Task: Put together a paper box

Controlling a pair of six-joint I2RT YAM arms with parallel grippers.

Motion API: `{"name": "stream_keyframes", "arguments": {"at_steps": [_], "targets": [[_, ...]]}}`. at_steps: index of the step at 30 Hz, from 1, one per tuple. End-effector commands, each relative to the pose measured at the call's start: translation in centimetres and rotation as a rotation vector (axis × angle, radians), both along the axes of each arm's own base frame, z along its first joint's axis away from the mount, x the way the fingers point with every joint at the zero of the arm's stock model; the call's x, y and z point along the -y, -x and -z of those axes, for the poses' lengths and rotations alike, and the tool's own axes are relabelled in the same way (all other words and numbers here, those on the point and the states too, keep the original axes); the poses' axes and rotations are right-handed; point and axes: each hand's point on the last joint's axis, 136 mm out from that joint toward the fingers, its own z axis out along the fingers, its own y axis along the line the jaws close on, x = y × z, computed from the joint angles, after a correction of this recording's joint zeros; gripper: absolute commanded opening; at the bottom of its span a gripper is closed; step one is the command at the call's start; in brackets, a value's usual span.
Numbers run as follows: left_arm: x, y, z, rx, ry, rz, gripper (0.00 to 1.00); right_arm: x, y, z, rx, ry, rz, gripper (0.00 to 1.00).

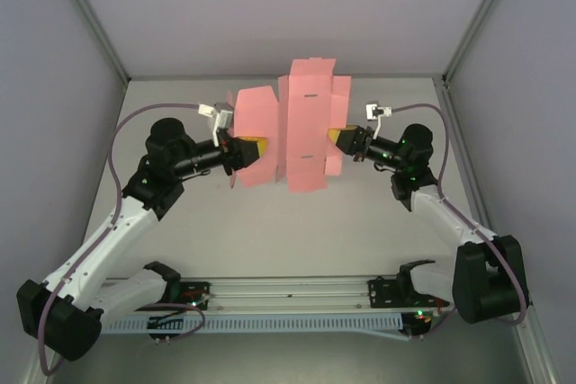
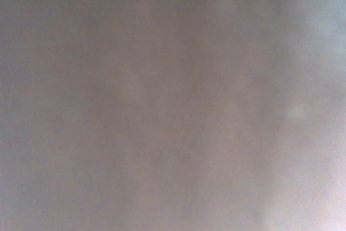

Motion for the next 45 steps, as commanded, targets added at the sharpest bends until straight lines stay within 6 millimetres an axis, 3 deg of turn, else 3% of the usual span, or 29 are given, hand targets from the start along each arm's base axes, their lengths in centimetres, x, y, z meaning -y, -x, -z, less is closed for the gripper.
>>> {"name": "stream_keyframes", "arguments": {"at_steps": [1, 4, 8, 13, 16, 17, 19, 21, 23, 25, 28, 35, 39, 45], "targets": [[-0.8, -0.4, -0.7, 0.055, -0.005, -0.052, 0.29, 0.7, -0.7, -0.1, 0.019, 0.064, 0.061, 0.18], [-1.0, -0.6, -0.4, 0.047, -0.013, -0.064, 0.28, 0.7, -0.5, -0.2, 0.027, 0.069, 0.055, 0.12], [-1.1, -1.0, 0.0, 0.031, -0.019, -0.082, 0.28, 0.6, -0.4, -0.2, 0.02, 0.064, 0.045, 0.15], [-1.3, -1.4, 0.4, 0.021, -0.032, -0.106, 0.28, 0.5, -0.4, 0.0, 0.021, 0.075, 0.044, 0.01], [-1.8, -2.2, 1.3, -0.004, -0.062, -0.158, 0.31, 0.9, -1.1, 1.3, -0.012, 0.139, 0.088, 0.0], [-2.1, -2.6, 2.0, -0.024, -0.079, -0.188, 0.43, 1.0, -1.3, 1.7, -0.026, 0.165, 0.097, 0.0], [-3.1, -3.7, 4.2, -0.086, -0.139, -0.275, 0.56, 1.0, -1.7, 3.1, -0.061, 0.232, 0.122, 0.0], [-4.9, -5.0, 7.4, -0.175, -0.222, -0.404, 0.86, 1.1, -2.0, 5.3, -0.113, 0.331, 0.147, 0.0], [-7.1, -5.7, 10.9, -0.262, -0.316, -0.537, 1.0, 1.0, -2.3, 8.0, -0.172, 0.434, 0.162, 0.0], [-9.3, -5.7, 14.4, -0.339, -0.403, -0.65, 1.0, 0.7, -2.3, 11.0, -0.252, 0.509, 0.143, 0.0], [-11.3, -4.9, 17.9, -0.415, -0.492, -0.727, 1.0, 0.4, -2.7, 14.7, -0.319, 0.637, 0.126, 0.0], [-14.2, -4.3, 21.1, -0.475, -0.597, -0.852, 1.0, 1.8, -4.9, 19.0, -0.28, 1.002, 0.195, 0.0], [-12.0, -4.9, 21.5, -0.479, -0.55, -0.765, 1.0, 3.3, -6.7, 19.5, -0.196, 1.269, 0.289, 0.0], [-4.5, -5.0, 20.9, -0.491, -0.325, -0.414, 1.0, 0.7, -8.5, 17.2, 0.028, 1.371, 0.322, 0.0]]}}
